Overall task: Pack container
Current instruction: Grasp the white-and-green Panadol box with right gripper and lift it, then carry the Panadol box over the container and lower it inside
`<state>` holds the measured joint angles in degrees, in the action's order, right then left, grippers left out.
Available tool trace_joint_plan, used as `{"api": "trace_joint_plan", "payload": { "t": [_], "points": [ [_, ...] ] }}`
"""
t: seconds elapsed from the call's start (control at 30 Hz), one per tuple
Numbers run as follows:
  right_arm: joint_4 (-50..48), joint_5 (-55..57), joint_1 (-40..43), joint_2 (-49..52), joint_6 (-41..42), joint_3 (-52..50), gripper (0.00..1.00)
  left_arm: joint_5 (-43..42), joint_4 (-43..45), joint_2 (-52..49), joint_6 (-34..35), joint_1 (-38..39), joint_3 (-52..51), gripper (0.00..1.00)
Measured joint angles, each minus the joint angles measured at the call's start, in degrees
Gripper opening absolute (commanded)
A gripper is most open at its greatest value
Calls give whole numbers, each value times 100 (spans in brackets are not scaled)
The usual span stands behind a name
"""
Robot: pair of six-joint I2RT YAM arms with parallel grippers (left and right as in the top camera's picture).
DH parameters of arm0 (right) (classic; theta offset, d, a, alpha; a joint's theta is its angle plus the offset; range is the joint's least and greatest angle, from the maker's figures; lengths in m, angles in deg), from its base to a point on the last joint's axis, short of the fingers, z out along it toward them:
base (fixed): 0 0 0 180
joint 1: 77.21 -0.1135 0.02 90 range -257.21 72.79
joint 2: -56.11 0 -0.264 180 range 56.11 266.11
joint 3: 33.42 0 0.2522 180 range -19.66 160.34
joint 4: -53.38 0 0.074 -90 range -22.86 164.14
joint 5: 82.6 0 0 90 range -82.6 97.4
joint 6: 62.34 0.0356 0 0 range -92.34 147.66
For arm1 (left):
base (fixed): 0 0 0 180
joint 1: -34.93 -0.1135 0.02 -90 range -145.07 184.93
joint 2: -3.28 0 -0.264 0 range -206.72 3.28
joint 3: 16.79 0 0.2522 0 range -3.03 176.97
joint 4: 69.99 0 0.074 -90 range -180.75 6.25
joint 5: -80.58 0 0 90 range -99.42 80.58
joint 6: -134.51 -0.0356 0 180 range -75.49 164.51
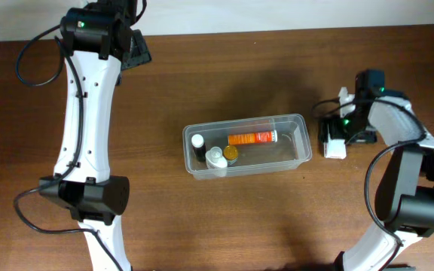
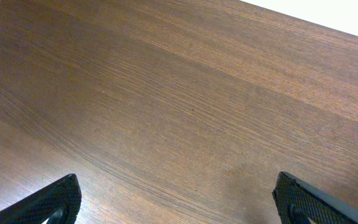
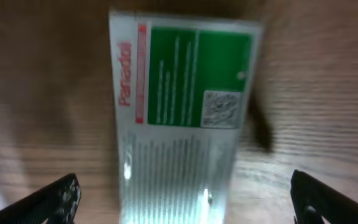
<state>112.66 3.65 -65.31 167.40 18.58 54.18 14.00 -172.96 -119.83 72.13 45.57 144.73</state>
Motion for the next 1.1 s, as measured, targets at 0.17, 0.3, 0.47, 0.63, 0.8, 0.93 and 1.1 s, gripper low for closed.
{"api": "trace_joint_plan", "payload": {
  "t": [0.17,0.3,0.47,0.63,0.8,0.93,1.1],
  "points": [
    [-120,46,0,0,-90,-212,55,0,0,0,0,0,0,100],
    [-168,92,0,0,-146,-212,44,0,0,0,0,0,0,99],
    [-166,90,0,0,-144,-212,42,0,0,0,0,0,0,99],
    [79,90,0,0,-136,-155,39,0,0,0,0,0,0,100],
    [1307,92,0,13,-138,680,38,0,0,-2,0,0,0,100],
    [2396,63,-9,20,-157,2181,35,-2,-4,0,0,0,0,99],
    [3388,-302,-131,-46,-533,3689,34,0,-2,0,0,0,0,99]
  ]
}}
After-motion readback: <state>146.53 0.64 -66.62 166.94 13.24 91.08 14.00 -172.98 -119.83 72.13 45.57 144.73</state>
